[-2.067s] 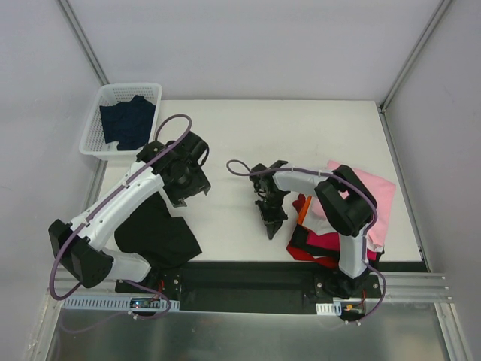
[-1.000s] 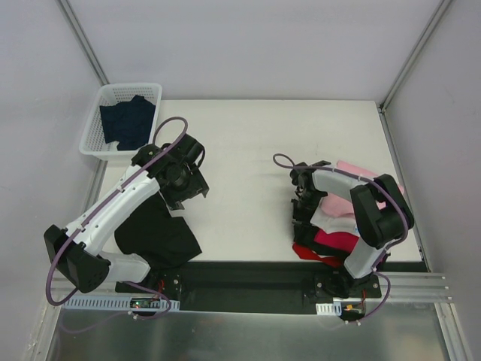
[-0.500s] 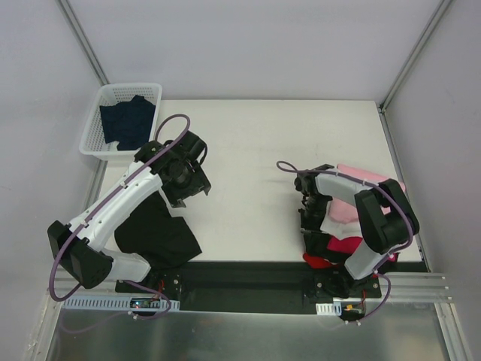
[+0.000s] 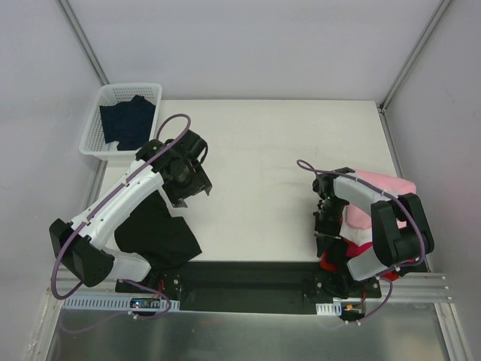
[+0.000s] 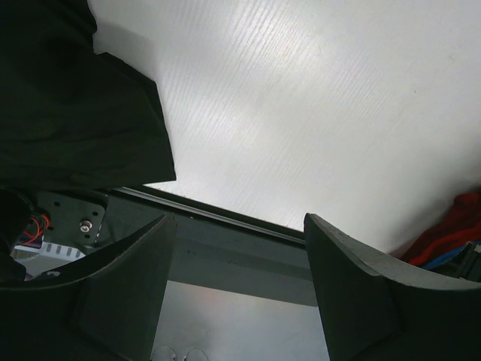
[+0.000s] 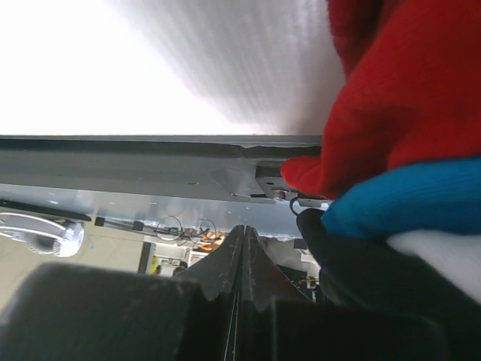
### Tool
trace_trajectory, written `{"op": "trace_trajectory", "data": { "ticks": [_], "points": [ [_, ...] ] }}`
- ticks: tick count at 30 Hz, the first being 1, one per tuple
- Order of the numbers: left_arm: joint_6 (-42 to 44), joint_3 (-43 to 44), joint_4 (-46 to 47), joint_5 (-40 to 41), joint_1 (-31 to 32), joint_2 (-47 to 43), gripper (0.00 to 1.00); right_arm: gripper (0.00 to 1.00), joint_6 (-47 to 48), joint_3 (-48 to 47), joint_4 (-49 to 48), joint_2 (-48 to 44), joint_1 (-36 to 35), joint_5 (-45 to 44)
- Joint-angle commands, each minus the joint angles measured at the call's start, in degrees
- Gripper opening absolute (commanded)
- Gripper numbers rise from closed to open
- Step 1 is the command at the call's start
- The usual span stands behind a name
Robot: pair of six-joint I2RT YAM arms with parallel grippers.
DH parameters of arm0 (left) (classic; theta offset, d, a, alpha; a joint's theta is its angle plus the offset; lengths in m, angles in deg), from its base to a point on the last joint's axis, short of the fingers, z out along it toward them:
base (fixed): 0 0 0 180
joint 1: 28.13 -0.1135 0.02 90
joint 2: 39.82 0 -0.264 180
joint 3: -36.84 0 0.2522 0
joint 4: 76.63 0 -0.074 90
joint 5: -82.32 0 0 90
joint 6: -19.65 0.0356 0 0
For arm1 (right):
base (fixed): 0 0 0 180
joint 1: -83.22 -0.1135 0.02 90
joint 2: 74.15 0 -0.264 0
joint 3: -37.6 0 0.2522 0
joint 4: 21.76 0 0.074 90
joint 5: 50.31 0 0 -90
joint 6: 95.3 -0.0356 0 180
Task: Fold and stack the t-shirts
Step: Put the neatly folded tshirt into the corner of the board with the right arm
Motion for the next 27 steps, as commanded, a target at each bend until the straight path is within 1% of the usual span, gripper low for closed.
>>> {"op": "trace_trajectory", "data": {
  "ticks": [1, 11, 17, 19, 23, 27],
  "points": [
    [-0.03, 1.9, -1.23, -0.44, -0.29, -0.76, 0.69, 0.01, 0.3, -2.5, 6.39, 0.59, 3.14, -2.42],
    [-0.65, 0.23, -1.31, -0.18, -0.29, -2.44, 0.69, 0.01, 2.93, -1.36, 9.2, -2.75, 11.04, -4.53],
    [-0.3, 1.19, -1.31, -0.61, -0.29, -1.65, 0.69, 0.01, 3.29, -2.68, 11.39, -5.48, 13.42, -4.09],
    [-0.12, 1.46, -1.31, -0.7, -0.29, -1.47, 0.69, 0.01, 3.64, -2.77, 11.66, -6.35, 14.21, -3.22],
    [-0.03, 1.11, -1.32, -0.97, -0.29, -1.65, 0.69, 0.01, 7.23, -2.59, 10.88, -6.71, 14.3, 3.97],
    [-0.03, 0.93, -1.4, -1.32, -0.2, -1.47, 0.69, 0.01, 10.4, -6.18, 9.12, -6.1, 13.6, 8.29]
  ]
}}
